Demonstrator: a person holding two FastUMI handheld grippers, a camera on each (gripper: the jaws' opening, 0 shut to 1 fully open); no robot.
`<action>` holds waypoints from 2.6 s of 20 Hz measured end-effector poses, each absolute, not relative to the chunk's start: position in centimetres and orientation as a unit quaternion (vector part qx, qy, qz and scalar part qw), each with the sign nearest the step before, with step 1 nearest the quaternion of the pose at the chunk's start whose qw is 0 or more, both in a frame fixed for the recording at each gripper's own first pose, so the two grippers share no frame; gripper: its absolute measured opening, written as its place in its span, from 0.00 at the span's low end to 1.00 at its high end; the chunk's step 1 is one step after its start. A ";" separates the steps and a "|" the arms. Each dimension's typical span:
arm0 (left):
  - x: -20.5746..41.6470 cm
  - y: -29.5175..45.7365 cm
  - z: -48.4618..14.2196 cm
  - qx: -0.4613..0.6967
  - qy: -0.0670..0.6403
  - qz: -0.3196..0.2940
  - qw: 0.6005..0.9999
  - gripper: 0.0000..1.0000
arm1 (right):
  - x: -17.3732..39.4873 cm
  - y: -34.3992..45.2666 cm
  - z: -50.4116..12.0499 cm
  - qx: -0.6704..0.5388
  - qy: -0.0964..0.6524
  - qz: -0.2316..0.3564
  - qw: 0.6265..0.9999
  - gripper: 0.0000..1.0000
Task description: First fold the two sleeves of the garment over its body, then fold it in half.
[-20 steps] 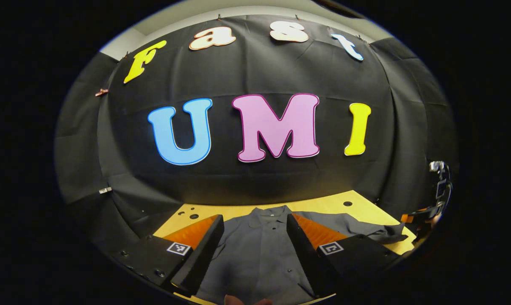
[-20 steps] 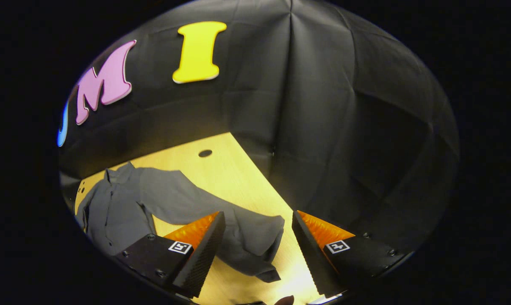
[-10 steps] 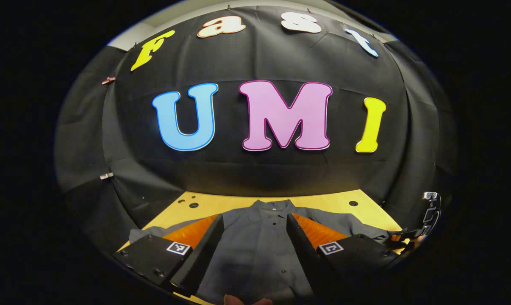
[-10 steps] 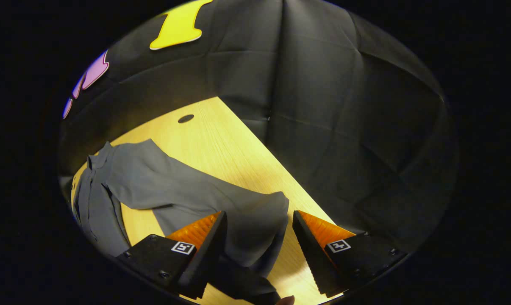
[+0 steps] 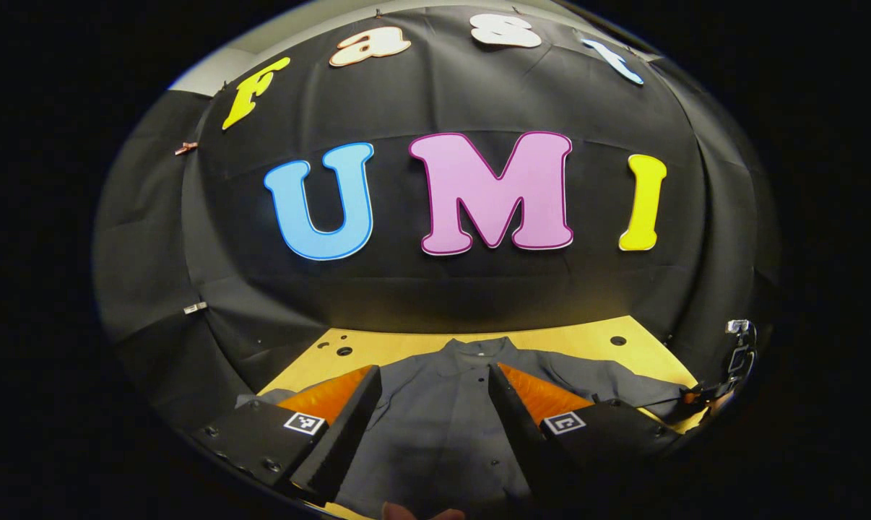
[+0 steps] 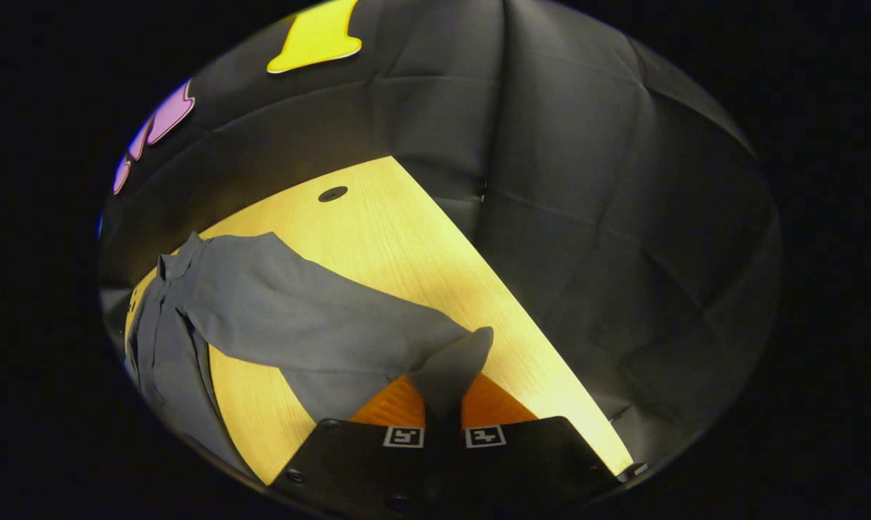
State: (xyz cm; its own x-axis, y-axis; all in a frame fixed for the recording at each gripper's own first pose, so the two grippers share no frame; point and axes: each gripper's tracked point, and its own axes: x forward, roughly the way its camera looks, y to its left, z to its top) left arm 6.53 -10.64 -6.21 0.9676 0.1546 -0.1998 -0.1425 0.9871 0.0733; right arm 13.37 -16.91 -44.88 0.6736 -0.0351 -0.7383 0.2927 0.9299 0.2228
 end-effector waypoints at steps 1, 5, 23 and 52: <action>6.4 -10.4 -6.0 0.032 0.102 0.075 0.991 0.94 | 14.6 -17.1 -43.3 0.174 0.364 -0.090 0.911 0.06; 5.6 -9.6 -6.2 0.025 0.097 0.071 0.992 0.94 | 17.5 -18.8 -35.5 0.177 0.260 -0.079 0.946 0.06; 1.7 4.4 -7.2 -0.005 0.065 0.033 0.997 0.94 | 11.6 -4.2 -12.5 0.055 0.103 -0.046 0.992 0.06; 3.3 31.5 -24.9 -0.009 0.152 0.141 0.978 0.94 | 17.5 38.3 -25.8 -0.008 0.221 0.181 0.958 0.06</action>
State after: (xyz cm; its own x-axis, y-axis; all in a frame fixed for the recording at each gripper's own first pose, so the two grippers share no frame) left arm 3.28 31.51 -24.89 0.9141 0.2737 -0.2994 -0.2788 0.9600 0.0262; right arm 17.50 38.33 -25.78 0.8371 0.3435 -0.4257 -0.3506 0.9343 0.0646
